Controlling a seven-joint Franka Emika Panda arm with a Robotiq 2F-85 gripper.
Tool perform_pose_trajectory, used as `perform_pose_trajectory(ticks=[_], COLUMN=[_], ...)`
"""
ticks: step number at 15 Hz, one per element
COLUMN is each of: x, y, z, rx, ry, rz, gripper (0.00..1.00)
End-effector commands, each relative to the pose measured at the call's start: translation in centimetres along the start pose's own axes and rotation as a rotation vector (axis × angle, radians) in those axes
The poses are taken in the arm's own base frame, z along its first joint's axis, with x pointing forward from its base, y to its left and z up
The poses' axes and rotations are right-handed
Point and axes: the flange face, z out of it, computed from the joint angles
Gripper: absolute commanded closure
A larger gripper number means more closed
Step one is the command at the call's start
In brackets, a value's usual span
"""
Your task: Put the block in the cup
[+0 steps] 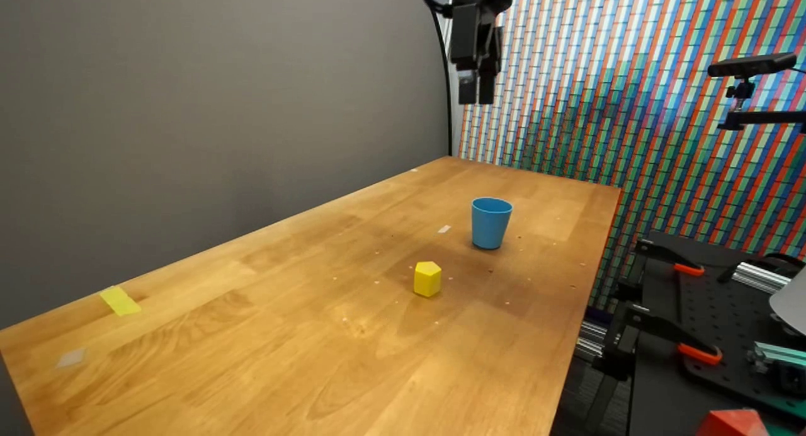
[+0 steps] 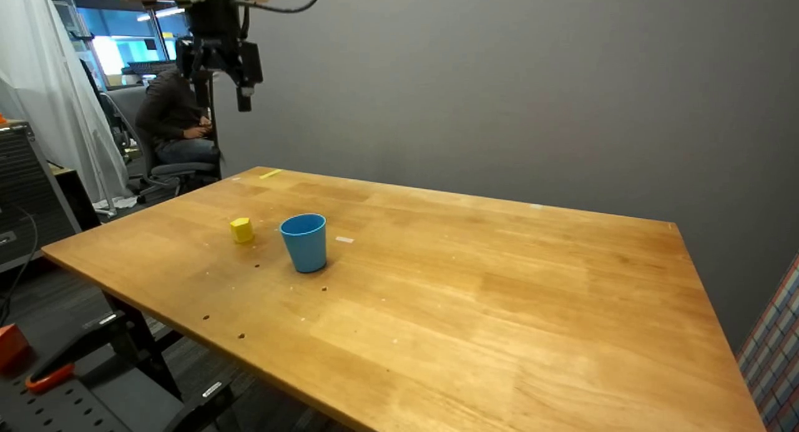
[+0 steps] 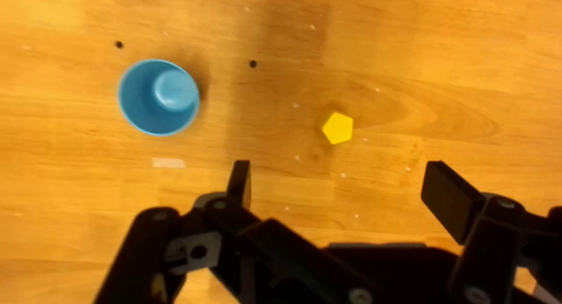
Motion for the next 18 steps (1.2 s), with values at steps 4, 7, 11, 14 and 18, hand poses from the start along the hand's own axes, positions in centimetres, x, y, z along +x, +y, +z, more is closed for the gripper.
perform_pose_trajectory(ticks=[4,7,11,14,18], x=[7.2,8.0,8.3,8.3,7.6], y=[-10.9,-12.6,-12.6,-11.5,-8.9], z=[9.8,14.2,18.3,19.4,19.8], rx=[0.11,0.021,-0.165,-0.242,-0.31], ry=[0.057,0.082,0.088,0.087,0.071], rz=[-0.005,0.045,0.106,0.165,0.261], gripper=[0.0,0.0,0.0,0.0,0.0])
